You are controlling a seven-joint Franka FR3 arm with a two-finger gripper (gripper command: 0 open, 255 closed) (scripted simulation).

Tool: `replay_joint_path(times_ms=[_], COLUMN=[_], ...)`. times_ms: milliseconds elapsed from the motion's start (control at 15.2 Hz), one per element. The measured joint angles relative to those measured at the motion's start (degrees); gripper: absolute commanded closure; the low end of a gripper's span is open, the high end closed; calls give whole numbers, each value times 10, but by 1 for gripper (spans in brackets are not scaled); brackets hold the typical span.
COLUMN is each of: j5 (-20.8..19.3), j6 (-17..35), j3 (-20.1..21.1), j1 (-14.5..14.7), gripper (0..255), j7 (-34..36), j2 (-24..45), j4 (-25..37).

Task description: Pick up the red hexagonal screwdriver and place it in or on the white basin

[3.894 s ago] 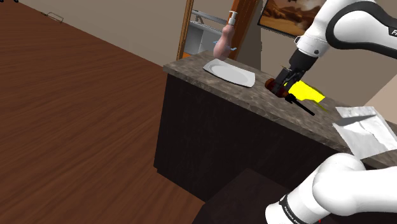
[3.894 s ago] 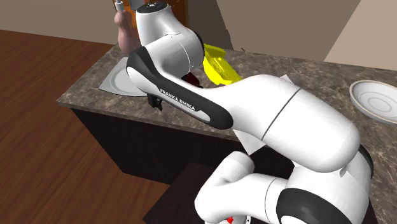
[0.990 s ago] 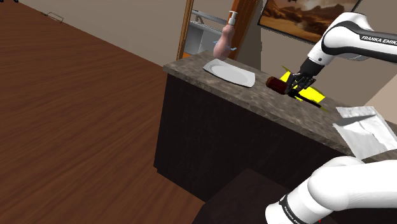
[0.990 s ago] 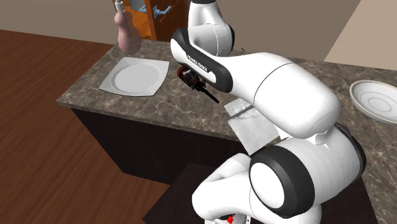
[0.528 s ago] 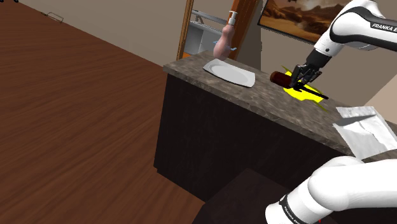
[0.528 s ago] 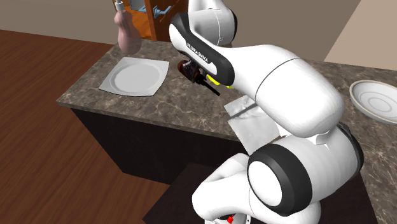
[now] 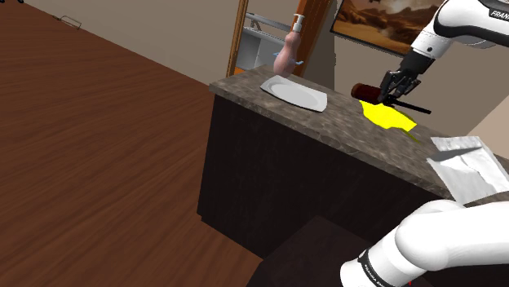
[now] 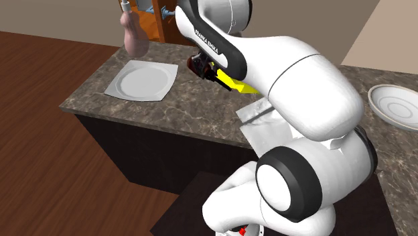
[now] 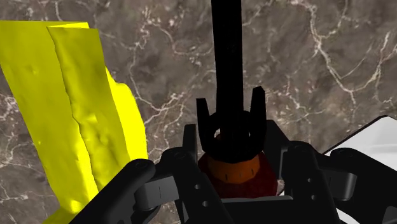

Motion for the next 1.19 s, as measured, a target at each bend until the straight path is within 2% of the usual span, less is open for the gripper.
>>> replay_joint_path(times_ms=[792,1188], j5=[12,-15], j6=[-87,-116], j3=[1,-11], j1=[8,-13], gripper=[255,255], j7=[-11,-42], j2=[41,-29], j4=[128,91])
